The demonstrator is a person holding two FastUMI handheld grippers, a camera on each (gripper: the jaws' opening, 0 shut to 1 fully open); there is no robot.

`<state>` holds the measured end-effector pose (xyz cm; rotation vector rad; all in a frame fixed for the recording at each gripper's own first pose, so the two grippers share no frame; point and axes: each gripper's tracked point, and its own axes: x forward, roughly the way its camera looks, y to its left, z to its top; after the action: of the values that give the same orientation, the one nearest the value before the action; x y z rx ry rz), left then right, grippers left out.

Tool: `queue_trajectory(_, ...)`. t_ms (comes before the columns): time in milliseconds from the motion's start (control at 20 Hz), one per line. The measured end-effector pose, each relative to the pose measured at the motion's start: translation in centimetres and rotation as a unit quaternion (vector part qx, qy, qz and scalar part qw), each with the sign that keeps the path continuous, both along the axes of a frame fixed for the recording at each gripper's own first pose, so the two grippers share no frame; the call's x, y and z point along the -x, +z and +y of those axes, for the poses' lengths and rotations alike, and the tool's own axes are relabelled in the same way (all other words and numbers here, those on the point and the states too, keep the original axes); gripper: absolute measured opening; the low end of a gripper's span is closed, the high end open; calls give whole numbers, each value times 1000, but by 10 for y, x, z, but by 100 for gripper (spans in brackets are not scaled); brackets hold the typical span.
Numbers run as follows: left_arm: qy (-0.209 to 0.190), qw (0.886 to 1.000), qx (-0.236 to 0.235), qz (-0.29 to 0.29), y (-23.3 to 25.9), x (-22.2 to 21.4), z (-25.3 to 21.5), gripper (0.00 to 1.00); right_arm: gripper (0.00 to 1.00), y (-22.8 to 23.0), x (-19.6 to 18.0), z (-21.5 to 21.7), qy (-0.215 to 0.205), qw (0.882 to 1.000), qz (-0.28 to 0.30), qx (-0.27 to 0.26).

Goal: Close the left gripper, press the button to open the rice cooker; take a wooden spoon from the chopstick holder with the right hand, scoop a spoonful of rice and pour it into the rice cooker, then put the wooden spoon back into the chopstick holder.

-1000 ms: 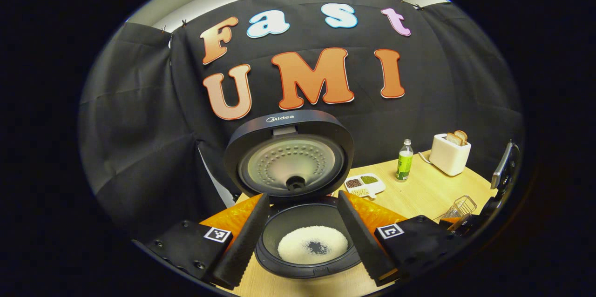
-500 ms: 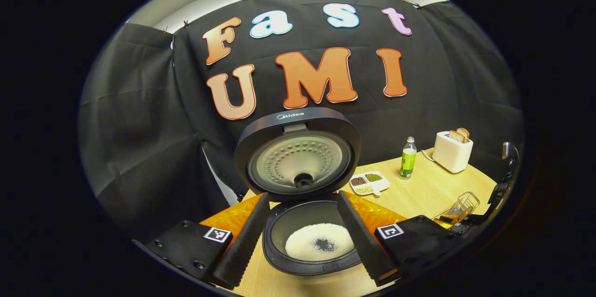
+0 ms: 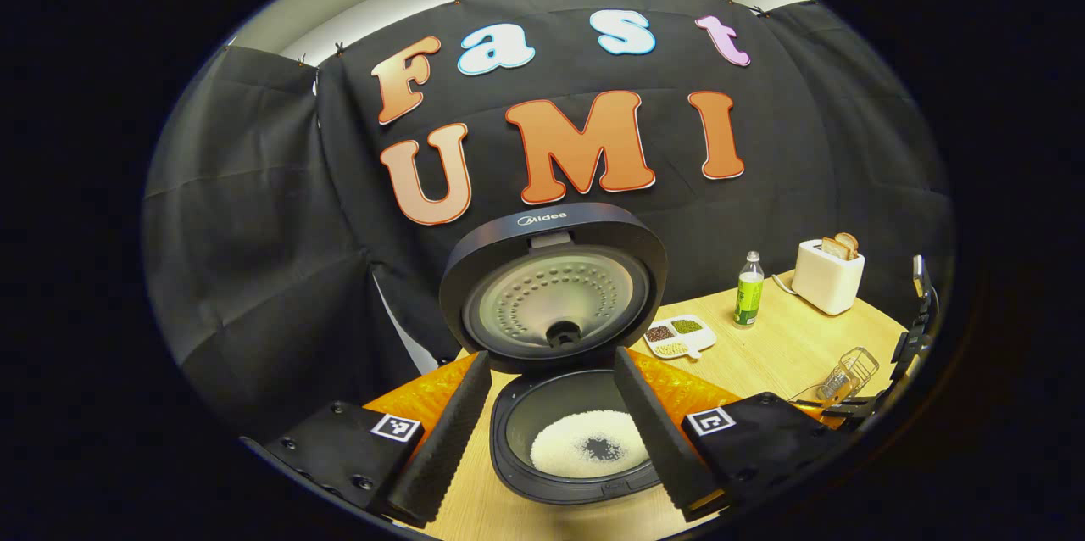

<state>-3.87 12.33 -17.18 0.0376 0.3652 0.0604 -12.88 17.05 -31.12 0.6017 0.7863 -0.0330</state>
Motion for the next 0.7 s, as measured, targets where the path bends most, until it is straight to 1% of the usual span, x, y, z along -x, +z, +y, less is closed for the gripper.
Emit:
queue_trajectory(150, 5, 1000, 1, 5, -3, 2, 5, 98, 20, 1, 2, 10, 12, 1000, 1, -11)
queue_trajectory(250, 8, 1000, 2, 7, -4, 5, 7, 98, 21, 4, 2, 20, 17, 999, 2, -31)
queue_trajectory(450, 15, 1000, 3, 10, -6, 9, 10, 98, 20, 3, 0, 26, 11, 999, 6, -50)
queue_trajectory(550, 19, 1000, 4, 11, -7, 12, 13, 98, 20, 3, -1, 31, 18, 998, 9, -58)
queue_trajectory(650, 24, 1000, 5, 12, -8, 14, 17, 98, 20, 2, -2, 30, 13, 998, 11, -63)
queue_trajectory(700, 26, 1000, 6, 14, -9, 15, 20, 89, 21, 1, -2, 29, 10, 997, 14, -69)
